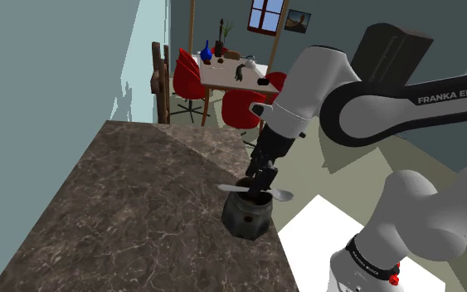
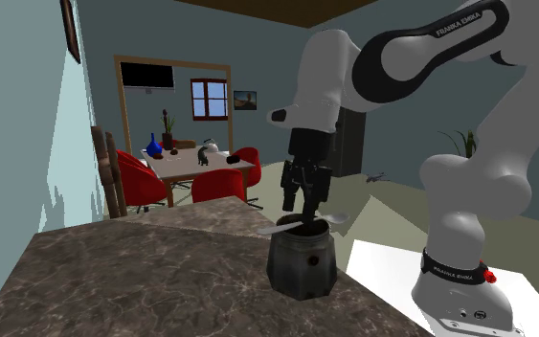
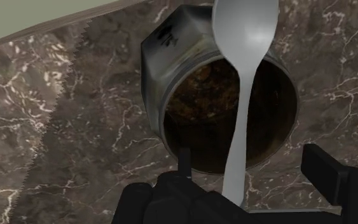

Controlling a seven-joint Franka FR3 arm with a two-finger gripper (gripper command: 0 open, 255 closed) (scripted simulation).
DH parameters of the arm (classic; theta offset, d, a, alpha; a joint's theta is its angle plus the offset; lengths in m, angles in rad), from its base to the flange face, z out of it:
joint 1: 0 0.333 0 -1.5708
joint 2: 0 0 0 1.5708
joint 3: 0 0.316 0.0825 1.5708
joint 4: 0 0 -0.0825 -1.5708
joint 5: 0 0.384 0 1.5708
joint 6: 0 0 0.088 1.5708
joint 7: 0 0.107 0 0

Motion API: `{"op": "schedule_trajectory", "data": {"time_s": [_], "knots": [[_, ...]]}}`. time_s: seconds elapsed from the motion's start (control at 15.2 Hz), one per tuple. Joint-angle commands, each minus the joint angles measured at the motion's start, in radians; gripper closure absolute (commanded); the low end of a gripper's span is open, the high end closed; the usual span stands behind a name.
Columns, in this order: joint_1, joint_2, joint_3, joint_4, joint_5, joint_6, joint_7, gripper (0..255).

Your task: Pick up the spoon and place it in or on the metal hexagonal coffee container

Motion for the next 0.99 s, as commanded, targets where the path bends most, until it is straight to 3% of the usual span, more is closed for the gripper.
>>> {"op": "schedule_trajectory", "data": {"time_s": [0.0, 0.13, 0.4, 0.92], "knots": [[0.0, 0.0, 0.0, 0.0, 0.0, 0.0, 0.0, 0], [0.0, 0.0, 0.0, 0.0, 0.0, 0.0, 0.0, 0], [-0.014, -0.066, -0.03, 0.077, -0.029, -0.145, 0.009, 0], [-0.014, -0.066, -0.031, 0.077, -0.029, -0.145, 0.009, 0]]}}
